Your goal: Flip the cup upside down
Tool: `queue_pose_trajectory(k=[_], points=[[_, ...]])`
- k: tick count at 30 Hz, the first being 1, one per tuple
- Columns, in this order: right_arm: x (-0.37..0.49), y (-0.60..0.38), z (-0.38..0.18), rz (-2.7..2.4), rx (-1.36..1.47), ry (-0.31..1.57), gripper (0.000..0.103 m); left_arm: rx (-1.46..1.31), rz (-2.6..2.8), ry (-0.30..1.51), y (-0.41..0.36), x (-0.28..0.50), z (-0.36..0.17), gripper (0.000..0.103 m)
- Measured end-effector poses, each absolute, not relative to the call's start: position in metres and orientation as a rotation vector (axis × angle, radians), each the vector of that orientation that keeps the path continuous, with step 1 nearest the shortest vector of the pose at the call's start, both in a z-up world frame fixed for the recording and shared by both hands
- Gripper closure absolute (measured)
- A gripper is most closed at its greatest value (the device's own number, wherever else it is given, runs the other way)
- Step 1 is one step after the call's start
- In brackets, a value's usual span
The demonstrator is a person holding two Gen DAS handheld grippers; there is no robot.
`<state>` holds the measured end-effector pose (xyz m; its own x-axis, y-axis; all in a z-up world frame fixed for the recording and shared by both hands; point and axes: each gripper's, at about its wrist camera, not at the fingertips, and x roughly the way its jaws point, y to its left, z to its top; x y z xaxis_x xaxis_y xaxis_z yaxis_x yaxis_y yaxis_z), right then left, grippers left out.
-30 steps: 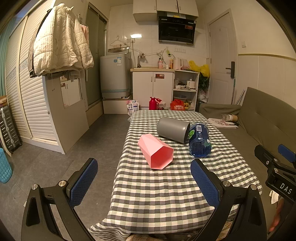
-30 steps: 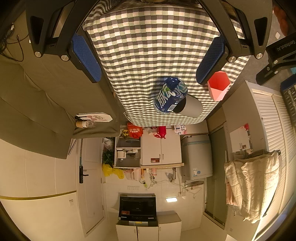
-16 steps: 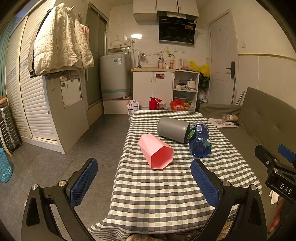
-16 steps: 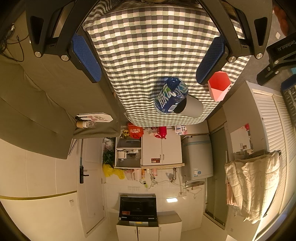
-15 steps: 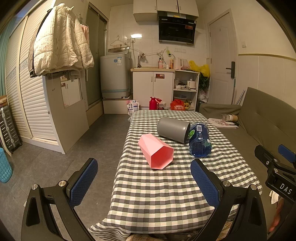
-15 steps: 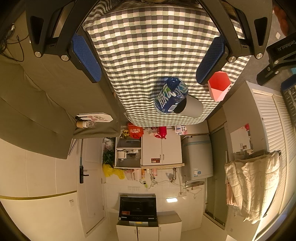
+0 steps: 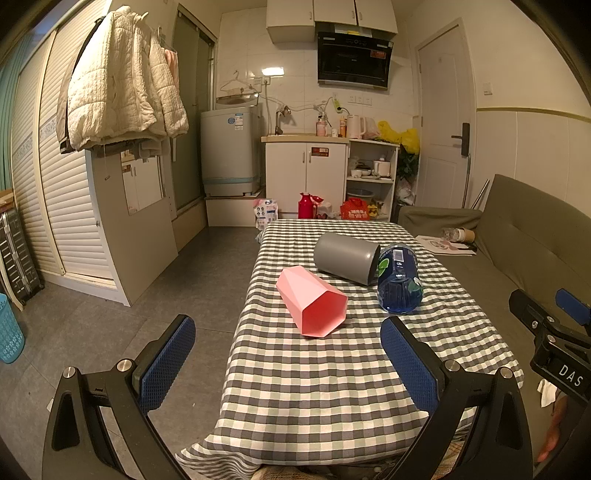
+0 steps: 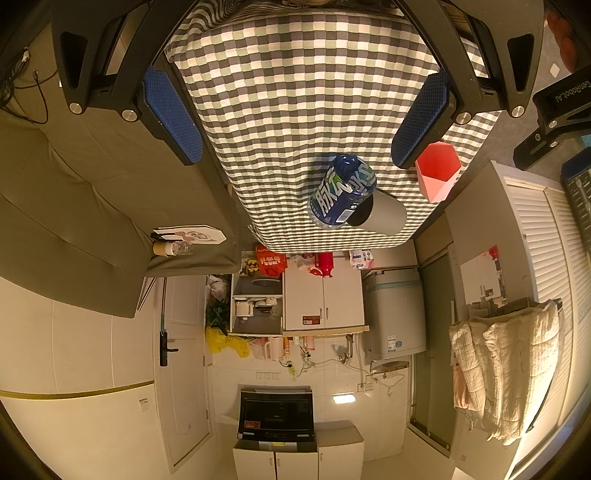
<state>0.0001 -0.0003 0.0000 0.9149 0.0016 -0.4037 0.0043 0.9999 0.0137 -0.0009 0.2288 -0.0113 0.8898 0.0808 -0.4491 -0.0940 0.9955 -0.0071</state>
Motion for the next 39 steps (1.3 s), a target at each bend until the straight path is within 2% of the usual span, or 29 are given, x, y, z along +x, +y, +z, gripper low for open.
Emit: queue_pose_trajectory(k=[14,21,32,39], points=[[0.0,0.0,0.0,-0.002,0.012,0.421,0.0,-0.031,0.091,0.466,0.229,-0.001,-0.011,0.0],[0.013,0.003,-0.004,-0.011,-0.015,0.492,0.0,-0.035,0.108,0.514,0.234,0.011,-0.01,0.0],[0.092,0.024,0.013,0.04,-0.028,0.599,0.0,-0.09,0.135,0.66,0.264,0.082,0.002,0.0],[0.169,0.041,-0.016,0.035,0.01,0.737,0.0,-0.088,0.166,0.733,0.279,0.117,-0.019,0.0]])
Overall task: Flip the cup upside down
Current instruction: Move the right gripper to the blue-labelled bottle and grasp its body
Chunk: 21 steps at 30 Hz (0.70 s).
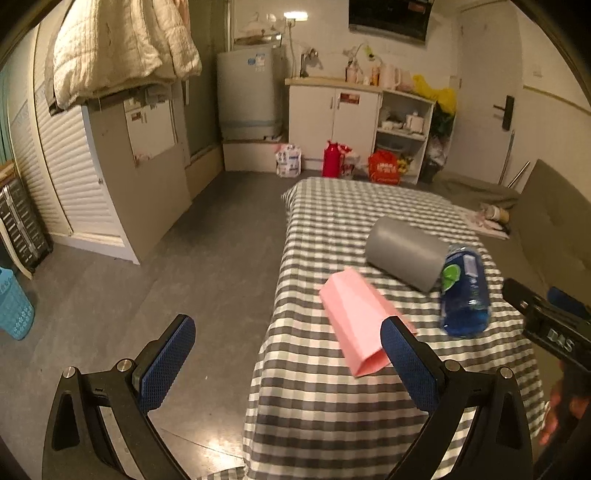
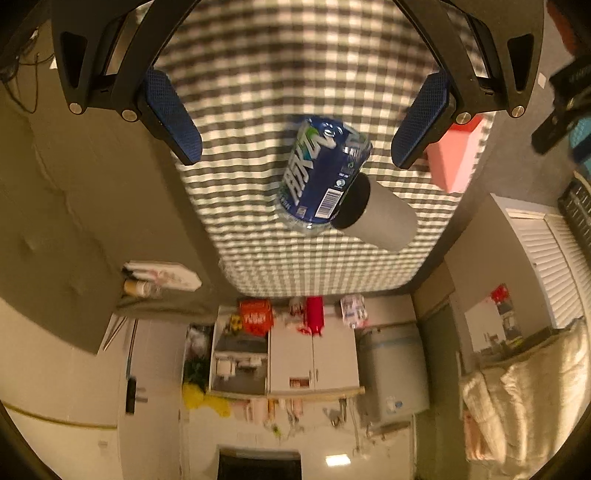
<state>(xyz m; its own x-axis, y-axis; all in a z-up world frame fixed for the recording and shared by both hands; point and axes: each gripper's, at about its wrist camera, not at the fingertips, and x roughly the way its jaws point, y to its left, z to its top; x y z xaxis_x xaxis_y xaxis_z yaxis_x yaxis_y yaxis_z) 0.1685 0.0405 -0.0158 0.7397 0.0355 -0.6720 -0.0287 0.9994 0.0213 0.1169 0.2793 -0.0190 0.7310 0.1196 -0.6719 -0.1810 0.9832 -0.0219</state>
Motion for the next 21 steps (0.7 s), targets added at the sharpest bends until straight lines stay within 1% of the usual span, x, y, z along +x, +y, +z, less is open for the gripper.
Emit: queue_pose_trajectory(k=[4,10,11,13,14,15,16,17,21], points=[[0.197,0.049,-0.037,0.046,0.033,0.791,0.003,-0.098,0.162,0.759,0.283,0.127,-0.033,0.0],[0.217,0.056,-0.06,0.031,0.02,0.812,0.004,-0.151,0.172,0.794,0.292,0.139,-0.047,0.0],[0.219,0.056,-0.063,0.027,0.027,0.818,0.005,-0.153,0.17,0.8,0.293,0.139,-0.049,0.0],[0.222,0.054,-0.069,0.031,0.035,0.837,0.015,-0.149,0.17,0.804,0.293,0.14,-0.05,0.0],[0.222,0.054,-0.071,0.045,0.042,0.846,0.016,-0.145,0.171,0.808,0.293,0.14,-0.051,0.0],[0.222,0.055,-0.072,0.057,0.046,0.853,0.022,-0.143,0.17,0.811,0.293,0.139,-0.052,0.0],[0.221,0.055,-0.072,0.072,0.046,0.86,0.03,-0.142,0.17,0.815,0.293,0.139,-0.053,0.0],[0.219,0.057,-0.072,0.083,0.038,0.868,0.032,-0.141,0.171,0.817,0.293,0.138,-0.053,0.0],[0.202,0.058,-0.068,0.097,0.038,0.89,0.032,-0.146,0.174,0.814,0.293,0.126,-0.045,0.0]])
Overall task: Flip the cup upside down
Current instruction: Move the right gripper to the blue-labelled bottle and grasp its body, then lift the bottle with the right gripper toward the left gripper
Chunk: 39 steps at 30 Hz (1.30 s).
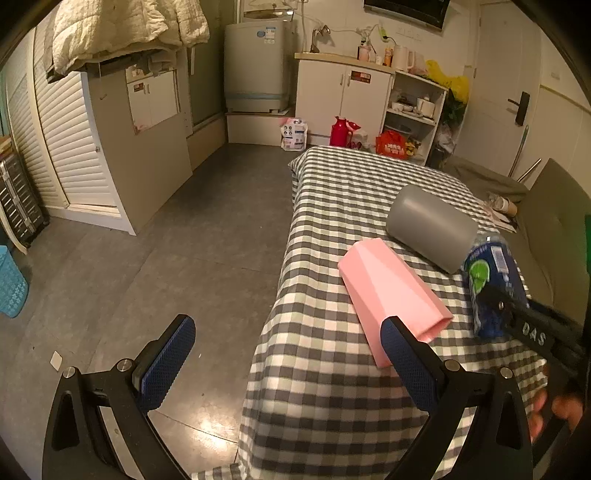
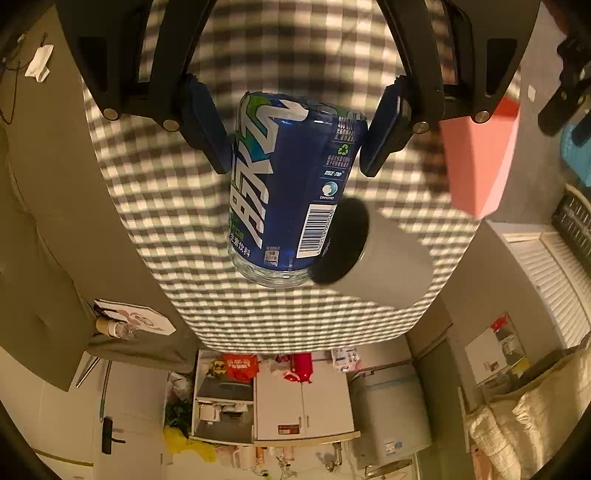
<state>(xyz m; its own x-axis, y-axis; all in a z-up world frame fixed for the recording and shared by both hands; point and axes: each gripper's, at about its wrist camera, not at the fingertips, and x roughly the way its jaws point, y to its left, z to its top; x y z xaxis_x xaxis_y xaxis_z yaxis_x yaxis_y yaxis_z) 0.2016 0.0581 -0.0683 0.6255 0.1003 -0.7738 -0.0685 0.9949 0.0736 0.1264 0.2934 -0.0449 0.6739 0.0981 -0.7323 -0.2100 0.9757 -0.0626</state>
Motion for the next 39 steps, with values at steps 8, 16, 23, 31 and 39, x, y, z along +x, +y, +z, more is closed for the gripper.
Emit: queue_pose_trajectory(k=[8,16,23,31,39], points=[[0.117,0.061,-0.061,0.149,0.022,0.921,0.032,-0.136,0.146,0.797,0.279,0.09,-0.026,0.0],[0.066,0.053,-0.058,0.19,0.058,0.932,0.031,-0.072,0.134,0.799,0.247,0.072,-0.011,0.0],[0.059,0.03,-0.016,0.179,0.07,0.833,0.006,-0.03,0.11,0.782,0.225,0.079,0.013,0.0],[0.057,-0.045,0.006,0.046,0.056,0.776,0.006,-0.028,-0.04,0.899,0.176,0.114,0.0,0.0],[0.062,-0.084,-0.006,-0.038,0.008,0.779,0.006,-0.03,-0.153,1.071,0.121,0.15,-0.038,0.002]])
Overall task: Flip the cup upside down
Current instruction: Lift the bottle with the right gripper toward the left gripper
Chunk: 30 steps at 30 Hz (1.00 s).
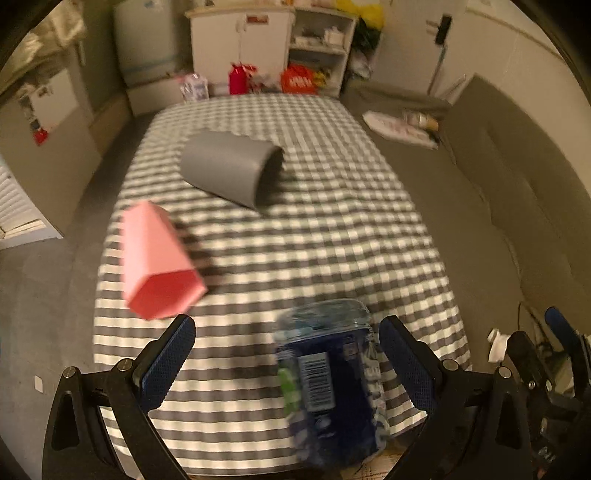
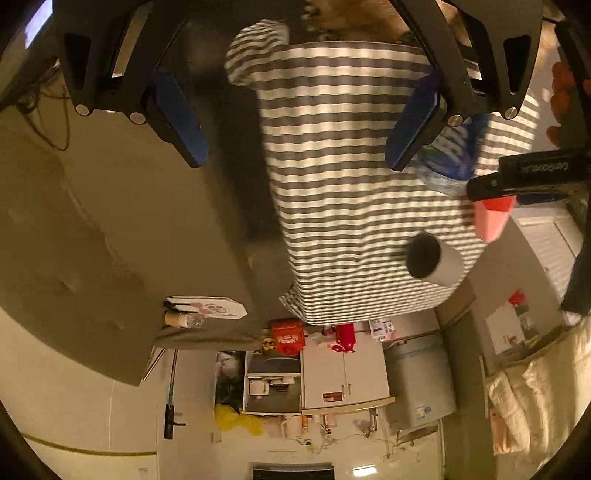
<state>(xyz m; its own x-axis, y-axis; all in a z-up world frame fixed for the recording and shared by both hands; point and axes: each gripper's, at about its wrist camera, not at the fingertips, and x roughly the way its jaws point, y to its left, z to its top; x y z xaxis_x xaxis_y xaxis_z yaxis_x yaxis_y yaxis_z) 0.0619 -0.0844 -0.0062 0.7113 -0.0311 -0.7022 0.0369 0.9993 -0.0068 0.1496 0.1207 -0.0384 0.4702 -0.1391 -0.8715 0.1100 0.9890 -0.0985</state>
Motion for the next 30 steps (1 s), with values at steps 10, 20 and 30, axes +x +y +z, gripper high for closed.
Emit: queue_pose_trajectory(k=[10,20,30], points=[[0.073,-0.075,-0.028,-0.002,0.008,0.8,0.006,-0.016,-0.214,1.186,0.114,0.158,-0.067,0.002],[0.077,-0.066,-0.031,0.003,-0.01,0.797,0.006,-0.045,-0.345,1.302,0.11,0.162,-0.087,0.027],[0.079,-0.061,-0.029,-0.017,-0.009,0.763,0.006,0.045,-0.286,0.991,0.118,0.166,-0.027,0.027]])
